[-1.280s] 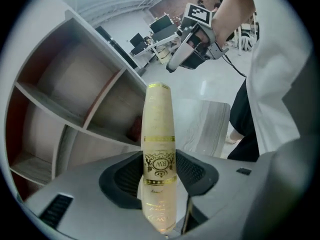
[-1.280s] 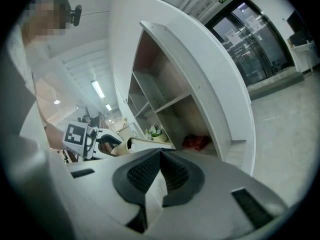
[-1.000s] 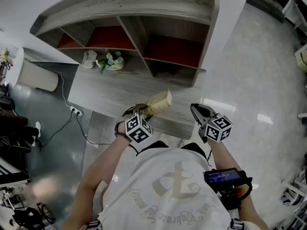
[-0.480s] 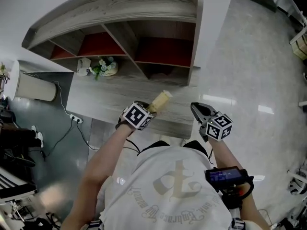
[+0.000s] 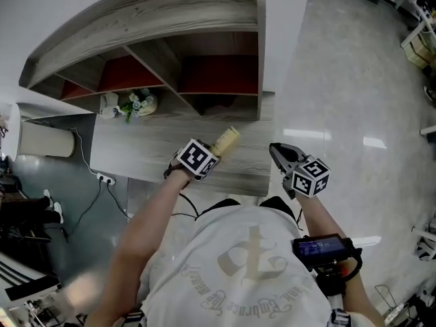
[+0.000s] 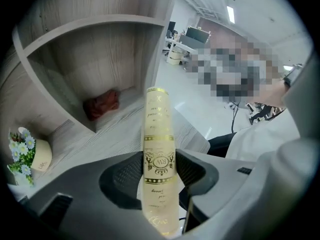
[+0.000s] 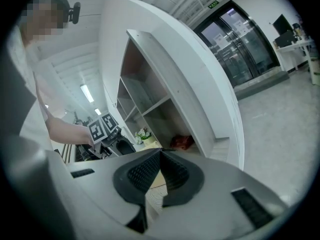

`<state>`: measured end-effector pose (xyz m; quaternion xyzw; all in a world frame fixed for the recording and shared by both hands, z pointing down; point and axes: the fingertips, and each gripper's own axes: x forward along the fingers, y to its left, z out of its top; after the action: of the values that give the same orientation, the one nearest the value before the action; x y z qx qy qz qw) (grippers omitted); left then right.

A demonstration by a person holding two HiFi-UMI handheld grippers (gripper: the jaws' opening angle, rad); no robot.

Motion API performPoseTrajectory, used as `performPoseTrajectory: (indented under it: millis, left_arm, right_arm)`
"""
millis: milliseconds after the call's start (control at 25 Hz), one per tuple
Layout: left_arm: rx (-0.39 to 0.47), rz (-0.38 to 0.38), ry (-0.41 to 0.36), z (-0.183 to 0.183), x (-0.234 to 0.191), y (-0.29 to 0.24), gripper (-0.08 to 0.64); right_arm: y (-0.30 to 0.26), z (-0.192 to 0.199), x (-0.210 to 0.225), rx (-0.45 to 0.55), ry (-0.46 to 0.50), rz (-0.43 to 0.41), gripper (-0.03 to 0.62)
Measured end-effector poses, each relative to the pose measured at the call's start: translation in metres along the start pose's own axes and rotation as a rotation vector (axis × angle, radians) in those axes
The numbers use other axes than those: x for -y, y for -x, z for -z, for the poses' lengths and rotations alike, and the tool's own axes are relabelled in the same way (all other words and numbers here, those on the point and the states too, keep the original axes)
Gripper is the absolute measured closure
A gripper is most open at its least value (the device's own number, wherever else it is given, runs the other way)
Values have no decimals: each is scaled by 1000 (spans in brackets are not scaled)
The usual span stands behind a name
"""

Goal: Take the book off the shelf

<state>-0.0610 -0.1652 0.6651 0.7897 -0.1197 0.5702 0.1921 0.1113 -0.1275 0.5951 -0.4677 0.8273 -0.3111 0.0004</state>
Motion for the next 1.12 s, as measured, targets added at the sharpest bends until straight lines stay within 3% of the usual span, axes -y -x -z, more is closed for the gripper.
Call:
performPoseTrajectory:
  millis: [360,640,720,880,1120]
  left_arm:
    - [9,-42,-25,-3,-4,-4,337]
    - [38,-62,-28,-7,-9,-1,304]
    - [45,-61,-28,-9,-8,0,264]
    - [55,-65,-29,-10,-8,5,264]
    - [120,-71,-9,-15,-5,18,264]
  right_arm:
    - [4,1,3,-4,-7,17,588]
    - [-1,3,4,-4,-7,12,588]
    - [1,5,5,-8,-6,16,588]
    - [2,5,6,-6,-4,16,588]
    - [4,5,4,-5,1,14,588]
